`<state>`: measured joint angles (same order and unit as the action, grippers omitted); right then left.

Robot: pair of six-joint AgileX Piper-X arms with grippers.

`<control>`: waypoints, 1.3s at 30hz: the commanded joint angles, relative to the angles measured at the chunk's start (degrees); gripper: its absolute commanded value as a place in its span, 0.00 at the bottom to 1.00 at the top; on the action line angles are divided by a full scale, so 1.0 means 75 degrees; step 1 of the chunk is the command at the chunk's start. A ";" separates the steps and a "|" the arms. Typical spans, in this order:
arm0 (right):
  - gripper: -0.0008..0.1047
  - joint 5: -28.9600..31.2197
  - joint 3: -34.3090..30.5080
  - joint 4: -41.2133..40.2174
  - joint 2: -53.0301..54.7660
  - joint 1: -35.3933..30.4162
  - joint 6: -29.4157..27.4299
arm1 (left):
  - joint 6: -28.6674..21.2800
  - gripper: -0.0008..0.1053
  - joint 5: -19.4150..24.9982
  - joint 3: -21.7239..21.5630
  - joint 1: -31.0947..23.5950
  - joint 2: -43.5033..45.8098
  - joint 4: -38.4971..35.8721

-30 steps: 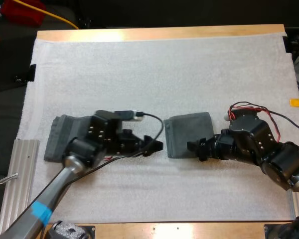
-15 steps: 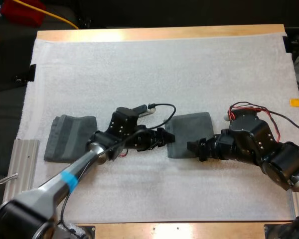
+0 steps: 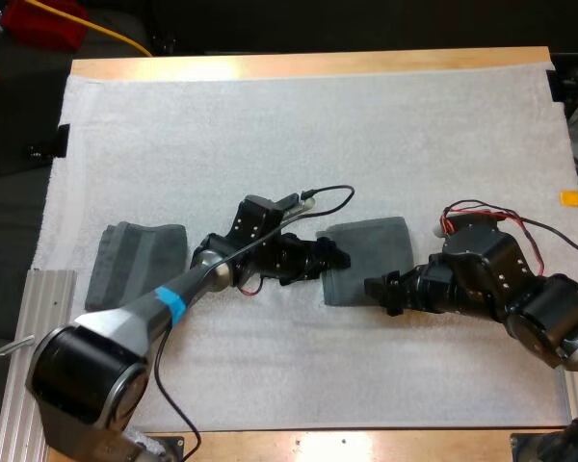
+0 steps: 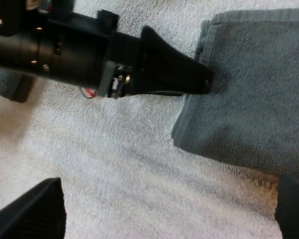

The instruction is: Pick towel from pile, fold and stack

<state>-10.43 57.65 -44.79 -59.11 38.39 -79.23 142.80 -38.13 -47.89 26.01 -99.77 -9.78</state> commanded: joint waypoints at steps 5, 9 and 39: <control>0.79 0.0054 0.0026 -0.0062 0.0055 -0.0016 -0.0079 | 0.0101 0.66 0.0089 -0.0092 0.0123 0.0017 0.0062; 0.79 0.0191 0.0026 -0.0062 0.0055 -0.0016 -0.0062 | 0.0186 0.66 0.0100 -0.0092 0.0320 0.0017 0.0062; 0.79 0.0370 0.0026 -0.0114 0.0055 -0.0016 -0.0062 | 0.0237 0.02 0.0052 -0.0264 0.0661 -0.0091 0.0030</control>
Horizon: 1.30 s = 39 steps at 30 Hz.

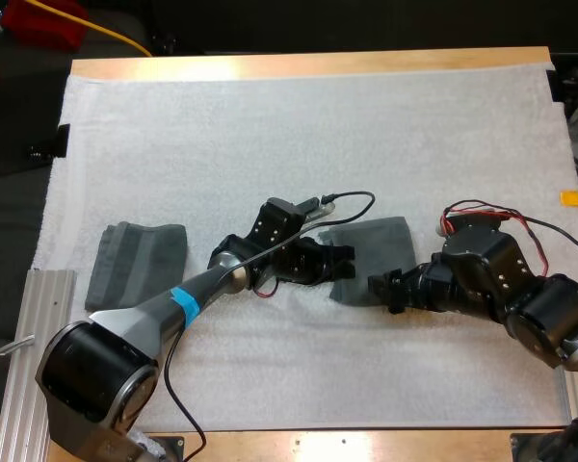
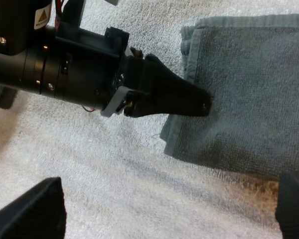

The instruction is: Pick towel from pile, fold and stack

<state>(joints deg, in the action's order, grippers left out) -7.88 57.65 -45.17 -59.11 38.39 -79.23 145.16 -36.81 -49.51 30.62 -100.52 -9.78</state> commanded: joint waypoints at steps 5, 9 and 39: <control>0.79 0.0031 0.0026 -0.0063 0.0055 -0.0016 -0.0062 | -0.0389 0.01 -0.0512 -0.0048 0.0047 0.0009 0.0023; 0.79 0.0031 0.0026 -0.0063 0.0055 -0.0016 -0.0062 | -0.0761 0.01 -0.0922 -0.0048 -0.0019 0.0213 -0.0072; 0.79 0.0017 0.0026 -0.0063 0.0055 -0.0016 -0.0043 | -0.7159 0.01 0.1631 -0.2475 -0.2508 0.2528 -0.7828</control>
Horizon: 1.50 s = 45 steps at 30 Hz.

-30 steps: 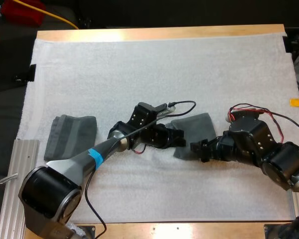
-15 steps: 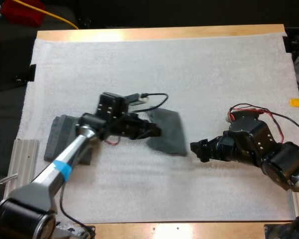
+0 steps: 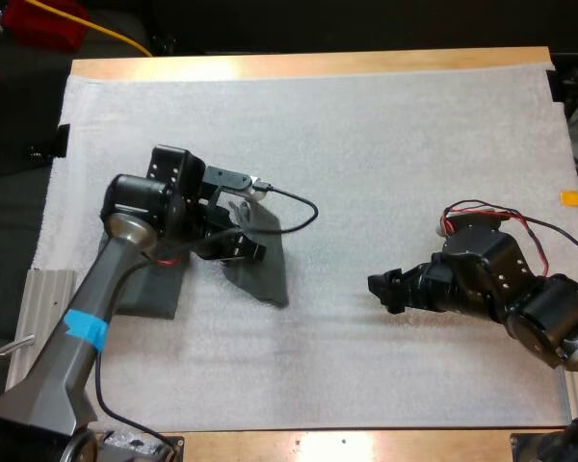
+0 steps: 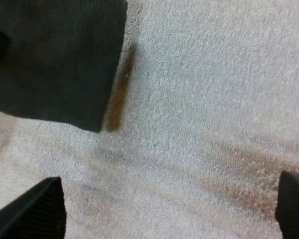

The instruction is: Pick towel from pile, fold and stack

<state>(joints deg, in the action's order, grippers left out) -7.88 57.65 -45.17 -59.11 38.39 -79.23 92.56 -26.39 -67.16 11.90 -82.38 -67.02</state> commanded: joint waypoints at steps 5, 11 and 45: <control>0.79 0.0017 0.0026 -0.0063 0.0055 -0.0016 -0.0043 | -0.0620 0.01 0.1526 -0.0642 -0.0013 0.0241 -0.0965; 0.79 -0.0008 0.0026 -0.0063 0.0055 -0.0016 -0.0043 | -0.0731 0.01 0.2388 -0.0750 -0.0150 0.0241 -0.1442; 0.79 -0.0186 0.0026 -0.0073 0.0055 -0.0016 -0.0043 | -0.0992 0.01 0.4372 -0.0038 -0.2417 0.0094 -0.0942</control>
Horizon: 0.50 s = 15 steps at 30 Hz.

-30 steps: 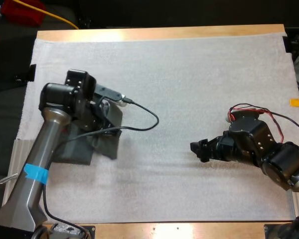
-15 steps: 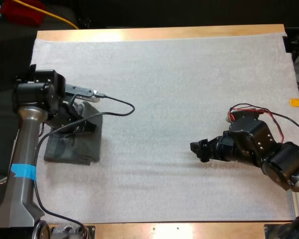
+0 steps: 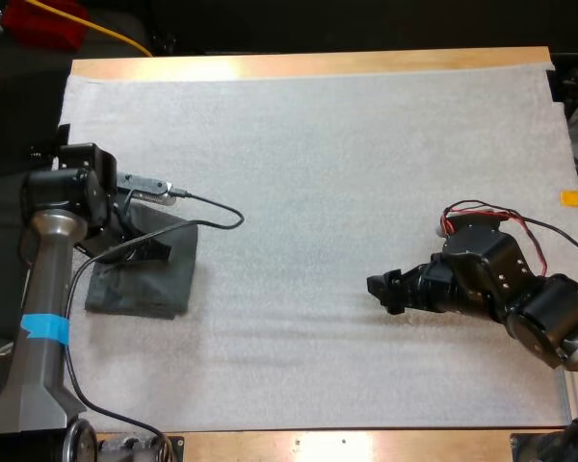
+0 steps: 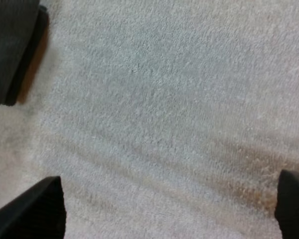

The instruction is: Pick towel from pile, fold and stack

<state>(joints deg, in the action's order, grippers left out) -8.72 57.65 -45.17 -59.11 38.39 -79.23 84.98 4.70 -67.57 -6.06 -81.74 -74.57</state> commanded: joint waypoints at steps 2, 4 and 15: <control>0.79 -0.0075 0.0026 -0.0073 0.0055 -0.0016 -0.0043 | 0.0128 0.01 0.0537 0.0142 -0.0023 0.0008 0.0263; 0.79 -0.0075 0.0026 -0.0073 0.0055 -0.0016 -0.0043 | 0.0176 0.01 0.0836 0.0244 -0.0023 0.0008 0.0424; 0.79 -0.0413 0.0026 -0.0073 0.0055 -0.0016 -0.0043 | 0.0341 0.37 0.2101 0.0906 -0.0023 0.0008 0.1317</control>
<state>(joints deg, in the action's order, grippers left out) -11.02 57.65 -45.17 -59.11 38.39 -79.23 86.65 18.33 -61.00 -6.06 -81.80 -65.43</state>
